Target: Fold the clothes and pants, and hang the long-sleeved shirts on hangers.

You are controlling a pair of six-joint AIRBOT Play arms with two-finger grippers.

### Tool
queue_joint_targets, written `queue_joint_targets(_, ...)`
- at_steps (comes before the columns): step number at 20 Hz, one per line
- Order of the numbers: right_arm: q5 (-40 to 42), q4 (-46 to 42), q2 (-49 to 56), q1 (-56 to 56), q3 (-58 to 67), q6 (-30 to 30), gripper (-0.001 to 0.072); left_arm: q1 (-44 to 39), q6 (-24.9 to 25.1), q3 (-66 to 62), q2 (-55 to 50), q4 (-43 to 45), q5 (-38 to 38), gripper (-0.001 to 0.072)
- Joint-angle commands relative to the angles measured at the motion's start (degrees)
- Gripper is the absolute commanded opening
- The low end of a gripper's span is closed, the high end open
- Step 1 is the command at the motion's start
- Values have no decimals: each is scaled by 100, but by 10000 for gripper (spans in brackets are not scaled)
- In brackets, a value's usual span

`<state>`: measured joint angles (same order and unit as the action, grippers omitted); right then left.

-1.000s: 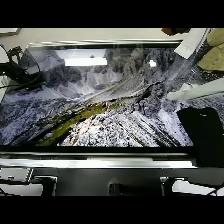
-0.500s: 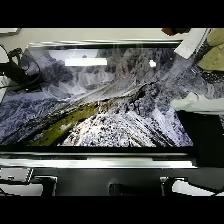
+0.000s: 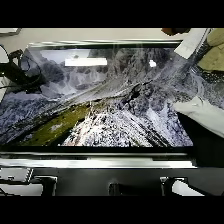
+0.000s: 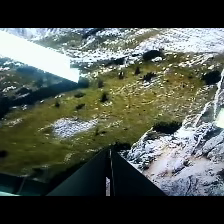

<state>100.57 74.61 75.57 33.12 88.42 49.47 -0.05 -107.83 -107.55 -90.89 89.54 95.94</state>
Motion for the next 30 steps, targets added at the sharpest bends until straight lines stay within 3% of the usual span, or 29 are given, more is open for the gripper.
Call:
queue_joint_targets(1, -234, -439, -490, -15, -1220, 63, 34, -2, 4, 2, -4, 0, 50, 17)
queue_joint_targets(7, -527, -997, -966, -15, -2605, -81, 35, -2, 4, 2, -4, 0, 52, 17)
queue_joint_targets(18, -925, -1099, -973, -15, -3346, -431, 50, -2, 7, 2, -4, 0, 52, 17)
queue_joint_targets(21, -857, -1333, -975, -15, -3342, -319, 333, -2, 0, 2, -4, 2, 70, 46)
queue_joint_targets(22, -887, -1460, -992, -15, -3329, -131, 405, -2, 4, 2, -4, 4, 70, 129)
queue_joint_targets(23, -1016, -1541, -1025, -15, -3289, 57, 404, 11, 7, 2, -4, 4, 68, 235)
queue_joint_targets(25, -1447, -1368, -1117, -17, -3049, 306, 390, 35, 129, 2, 2, 4, 61, 264)
queue_joint_targets(27, -2225, -317, -1226, -17, -2704, 1005, 214, 33, 363, 39, 44, 4, 39, 245)
queue_joint_targets(28, -2645, 448, -1268, -20, -2601, 1456, 175, 33, 457, 107, 96, 2, 24, 90)
queue_joint_targets(29, -3014, 1233, -1309, -94, -2564, 1985, 98, 31, 457, 284, 223, 2, -39, 16)
queue_joint_targets(30, -3239, 1808, -1333, -323, -2564, 2406, 70, 28, 457, 573, 415, 0, -168, 16)
